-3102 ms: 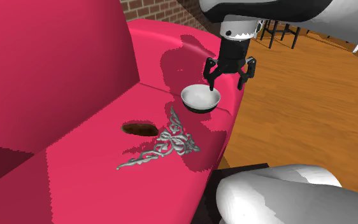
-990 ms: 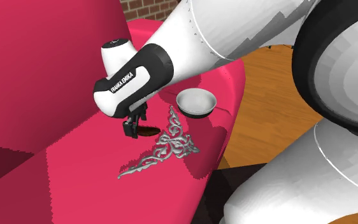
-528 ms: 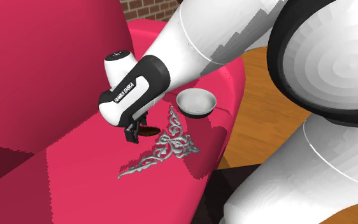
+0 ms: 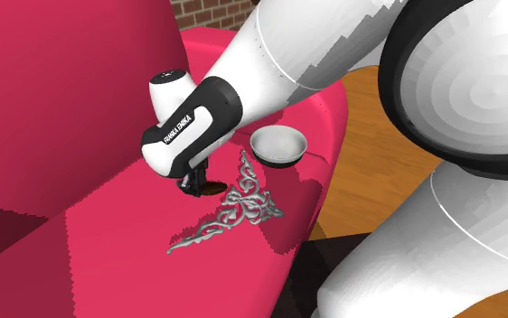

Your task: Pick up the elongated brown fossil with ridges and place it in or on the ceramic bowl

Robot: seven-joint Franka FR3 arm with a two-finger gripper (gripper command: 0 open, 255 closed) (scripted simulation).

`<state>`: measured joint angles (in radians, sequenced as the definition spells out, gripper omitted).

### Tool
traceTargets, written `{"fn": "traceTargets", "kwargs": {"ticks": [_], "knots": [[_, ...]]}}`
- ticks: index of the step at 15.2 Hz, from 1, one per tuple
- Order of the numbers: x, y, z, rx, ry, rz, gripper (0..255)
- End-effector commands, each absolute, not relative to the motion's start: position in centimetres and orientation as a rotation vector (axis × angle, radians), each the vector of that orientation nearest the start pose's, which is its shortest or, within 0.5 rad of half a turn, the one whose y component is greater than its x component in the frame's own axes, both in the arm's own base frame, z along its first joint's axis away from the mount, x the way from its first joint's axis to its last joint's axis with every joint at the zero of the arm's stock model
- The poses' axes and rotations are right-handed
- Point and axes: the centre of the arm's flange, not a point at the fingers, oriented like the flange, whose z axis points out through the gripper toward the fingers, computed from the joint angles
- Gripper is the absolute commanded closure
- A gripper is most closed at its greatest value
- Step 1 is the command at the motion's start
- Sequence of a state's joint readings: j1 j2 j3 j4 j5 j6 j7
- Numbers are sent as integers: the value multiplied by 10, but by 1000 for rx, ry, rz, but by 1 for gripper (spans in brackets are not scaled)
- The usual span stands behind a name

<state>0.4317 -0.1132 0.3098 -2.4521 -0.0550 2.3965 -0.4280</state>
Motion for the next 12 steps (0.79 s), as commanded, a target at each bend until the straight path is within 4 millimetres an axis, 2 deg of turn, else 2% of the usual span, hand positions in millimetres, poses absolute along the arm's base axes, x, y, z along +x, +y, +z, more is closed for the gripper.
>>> {"fn": "traceTargets", "kwargs": {"ticks": [1, 8, 11, 12], "knots": [[345, 321, 339, -2630, -1827, -75, 255], [345, 321, 339, -2630, -1827, -75, 255], [348, 321, 350, -2632, -1823, -99, 255], [348, 321, 350, -2632, -1823, -99, 0]]}}
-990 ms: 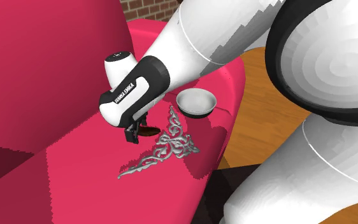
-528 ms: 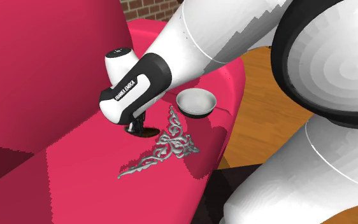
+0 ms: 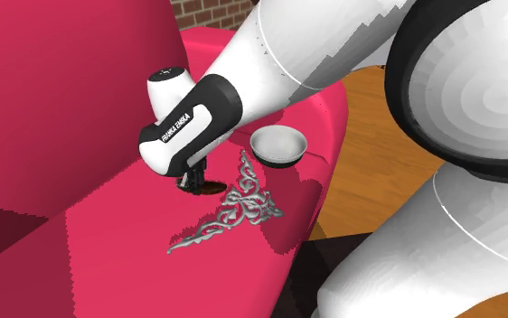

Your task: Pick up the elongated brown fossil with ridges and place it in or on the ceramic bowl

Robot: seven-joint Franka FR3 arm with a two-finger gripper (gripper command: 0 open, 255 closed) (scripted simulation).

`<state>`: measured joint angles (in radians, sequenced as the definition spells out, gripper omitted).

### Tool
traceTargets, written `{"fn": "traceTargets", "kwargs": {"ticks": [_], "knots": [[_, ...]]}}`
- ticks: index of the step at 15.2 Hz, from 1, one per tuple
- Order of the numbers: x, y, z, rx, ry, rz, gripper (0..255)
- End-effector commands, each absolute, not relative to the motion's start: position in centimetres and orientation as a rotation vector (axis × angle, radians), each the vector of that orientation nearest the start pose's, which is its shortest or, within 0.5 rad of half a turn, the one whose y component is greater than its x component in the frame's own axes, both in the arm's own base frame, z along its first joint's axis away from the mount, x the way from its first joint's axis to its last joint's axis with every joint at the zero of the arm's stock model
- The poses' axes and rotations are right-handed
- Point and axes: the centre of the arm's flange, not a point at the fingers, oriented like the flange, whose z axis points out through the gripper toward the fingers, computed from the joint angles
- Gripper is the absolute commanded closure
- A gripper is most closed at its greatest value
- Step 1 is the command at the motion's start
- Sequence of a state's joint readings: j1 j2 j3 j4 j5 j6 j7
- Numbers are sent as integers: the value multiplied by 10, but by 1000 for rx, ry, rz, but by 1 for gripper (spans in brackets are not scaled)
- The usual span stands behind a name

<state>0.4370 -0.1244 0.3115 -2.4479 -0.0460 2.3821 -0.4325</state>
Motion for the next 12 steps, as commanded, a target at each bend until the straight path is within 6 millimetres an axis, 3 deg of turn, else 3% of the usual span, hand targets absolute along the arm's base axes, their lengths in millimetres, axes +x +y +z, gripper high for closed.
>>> {"fn": "traceTargets", "kwargs": {"ticks": [1, 4, 12], "knots": [[361, 325, 358, -2585, -1814, -71, 0], [394, 333, 375, -2474, -1789, -9, 0], [392, 336, 335, -2474, -1789, -9, 0]]}}
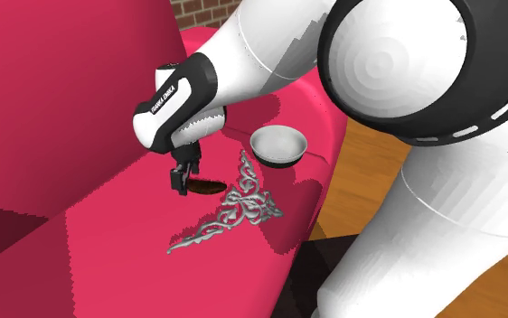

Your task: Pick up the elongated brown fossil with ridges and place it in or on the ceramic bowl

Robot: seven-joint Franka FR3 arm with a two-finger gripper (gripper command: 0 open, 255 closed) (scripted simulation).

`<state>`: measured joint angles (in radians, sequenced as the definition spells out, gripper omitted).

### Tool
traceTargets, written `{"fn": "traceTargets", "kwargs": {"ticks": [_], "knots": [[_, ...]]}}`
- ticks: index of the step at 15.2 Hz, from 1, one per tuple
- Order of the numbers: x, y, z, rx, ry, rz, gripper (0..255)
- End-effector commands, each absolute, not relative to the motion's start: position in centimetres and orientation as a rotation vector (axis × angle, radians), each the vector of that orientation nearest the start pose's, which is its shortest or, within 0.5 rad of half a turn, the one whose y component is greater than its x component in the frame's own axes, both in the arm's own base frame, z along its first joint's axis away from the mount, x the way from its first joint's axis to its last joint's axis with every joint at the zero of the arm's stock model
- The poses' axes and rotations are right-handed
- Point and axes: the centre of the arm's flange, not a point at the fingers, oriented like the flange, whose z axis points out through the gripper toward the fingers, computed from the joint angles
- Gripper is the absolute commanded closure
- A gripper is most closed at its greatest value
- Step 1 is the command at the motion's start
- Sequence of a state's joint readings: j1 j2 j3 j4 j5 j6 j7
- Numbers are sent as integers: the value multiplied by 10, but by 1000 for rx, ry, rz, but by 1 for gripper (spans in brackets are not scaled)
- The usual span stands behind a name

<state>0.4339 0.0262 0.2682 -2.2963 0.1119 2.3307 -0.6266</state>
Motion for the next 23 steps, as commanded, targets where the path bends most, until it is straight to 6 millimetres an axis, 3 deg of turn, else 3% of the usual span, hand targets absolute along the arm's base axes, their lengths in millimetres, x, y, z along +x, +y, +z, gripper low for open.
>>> {"fn": "traceTargets", "kwargs": {"ticks": [1, 7, 8, 17, 23], "knots": [[392, 336, 335, -2474, -1789, -9, 0], [392, 336, 335, -2474, -1789, -9, 0], [392, 336, 335, -2474, -1789, -9, 255], [392, 336, 335, -2474, -1789, -9, 255], [392, 336, 366, -2474, -1789, -9, 255]]}}
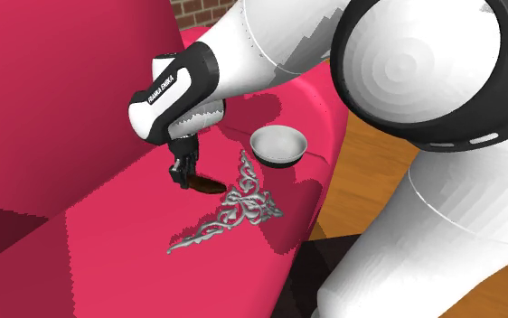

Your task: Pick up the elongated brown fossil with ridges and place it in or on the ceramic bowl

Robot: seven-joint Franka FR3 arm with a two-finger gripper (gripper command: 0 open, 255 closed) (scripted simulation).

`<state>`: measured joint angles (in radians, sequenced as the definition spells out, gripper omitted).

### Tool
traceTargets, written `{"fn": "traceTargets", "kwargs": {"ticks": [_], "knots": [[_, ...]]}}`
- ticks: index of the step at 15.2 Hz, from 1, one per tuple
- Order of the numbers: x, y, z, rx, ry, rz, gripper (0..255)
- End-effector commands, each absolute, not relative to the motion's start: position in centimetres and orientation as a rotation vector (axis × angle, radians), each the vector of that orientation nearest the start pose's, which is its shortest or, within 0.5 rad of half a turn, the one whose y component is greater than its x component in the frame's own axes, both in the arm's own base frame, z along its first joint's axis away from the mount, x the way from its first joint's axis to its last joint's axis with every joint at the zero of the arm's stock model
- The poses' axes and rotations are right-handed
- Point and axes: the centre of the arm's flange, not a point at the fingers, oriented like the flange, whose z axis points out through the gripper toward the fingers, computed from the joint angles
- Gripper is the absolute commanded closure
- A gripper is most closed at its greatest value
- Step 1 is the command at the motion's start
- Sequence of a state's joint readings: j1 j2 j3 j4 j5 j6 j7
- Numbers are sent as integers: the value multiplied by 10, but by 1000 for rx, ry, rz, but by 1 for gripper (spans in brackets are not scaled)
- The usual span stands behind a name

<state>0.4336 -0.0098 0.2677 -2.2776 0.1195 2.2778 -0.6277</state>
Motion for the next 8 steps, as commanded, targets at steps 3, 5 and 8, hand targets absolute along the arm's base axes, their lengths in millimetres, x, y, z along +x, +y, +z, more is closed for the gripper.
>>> {"fn": "traceTargets", "kwargs": {"ticks": [3, 5, 8], "knots": [[392, 336, 382, -2474, -1789, -9, 255], [392, 336, 393, -2474, -1789, -9, 255], [392, 336, 409, -2474, -1789, -9, 255]]}}
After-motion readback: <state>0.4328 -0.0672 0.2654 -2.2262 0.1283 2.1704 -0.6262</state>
